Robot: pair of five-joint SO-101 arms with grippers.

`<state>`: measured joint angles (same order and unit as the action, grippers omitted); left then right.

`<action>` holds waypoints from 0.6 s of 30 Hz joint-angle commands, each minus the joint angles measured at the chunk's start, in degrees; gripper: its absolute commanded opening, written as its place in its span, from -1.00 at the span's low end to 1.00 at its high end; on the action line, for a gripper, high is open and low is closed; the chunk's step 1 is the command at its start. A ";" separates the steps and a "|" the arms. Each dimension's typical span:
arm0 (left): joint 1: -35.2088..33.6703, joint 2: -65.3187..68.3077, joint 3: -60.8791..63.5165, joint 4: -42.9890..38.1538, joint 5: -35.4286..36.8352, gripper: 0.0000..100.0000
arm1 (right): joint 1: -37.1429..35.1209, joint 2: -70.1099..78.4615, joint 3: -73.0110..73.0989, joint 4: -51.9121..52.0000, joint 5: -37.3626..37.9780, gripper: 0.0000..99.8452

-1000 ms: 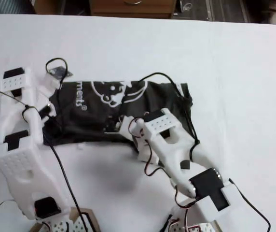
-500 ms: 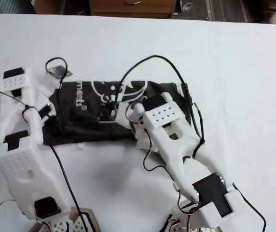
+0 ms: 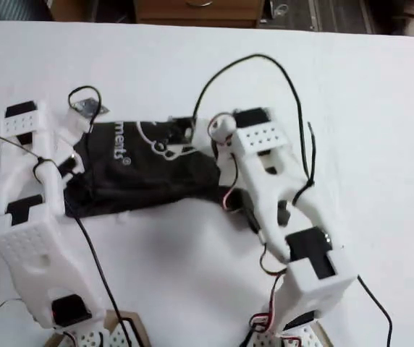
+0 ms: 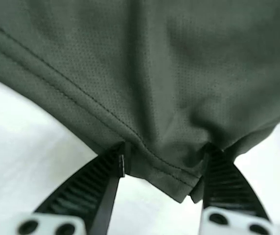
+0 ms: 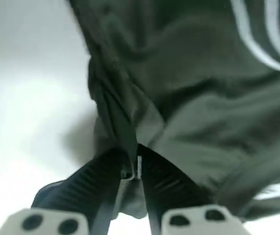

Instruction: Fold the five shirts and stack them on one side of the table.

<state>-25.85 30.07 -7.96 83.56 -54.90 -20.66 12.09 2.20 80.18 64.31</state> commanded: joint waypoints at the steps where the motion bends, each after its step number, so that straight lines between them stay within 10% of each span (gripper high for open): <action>1: -0.26 -0.26 -1.98 -0.26 0.09 -0.48 | 0.31 1.10 -8.00 1.45 0.35 -0.96; 13: -0.26 -0.26 -1.98 -0.35 0.09 -0.48 | 0.04 14.29 -16.44 1.89 0.18 -0.92; 18: -0.26 -0.26 -1.98 -0.35 0.09 -0.48 | 0.13 17.63 -20.40 2.95 -3.16 -0.49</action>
<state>-25.85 30.07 -7.96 83.56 -54.90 -20.66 29.49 -14.33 82.55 62.37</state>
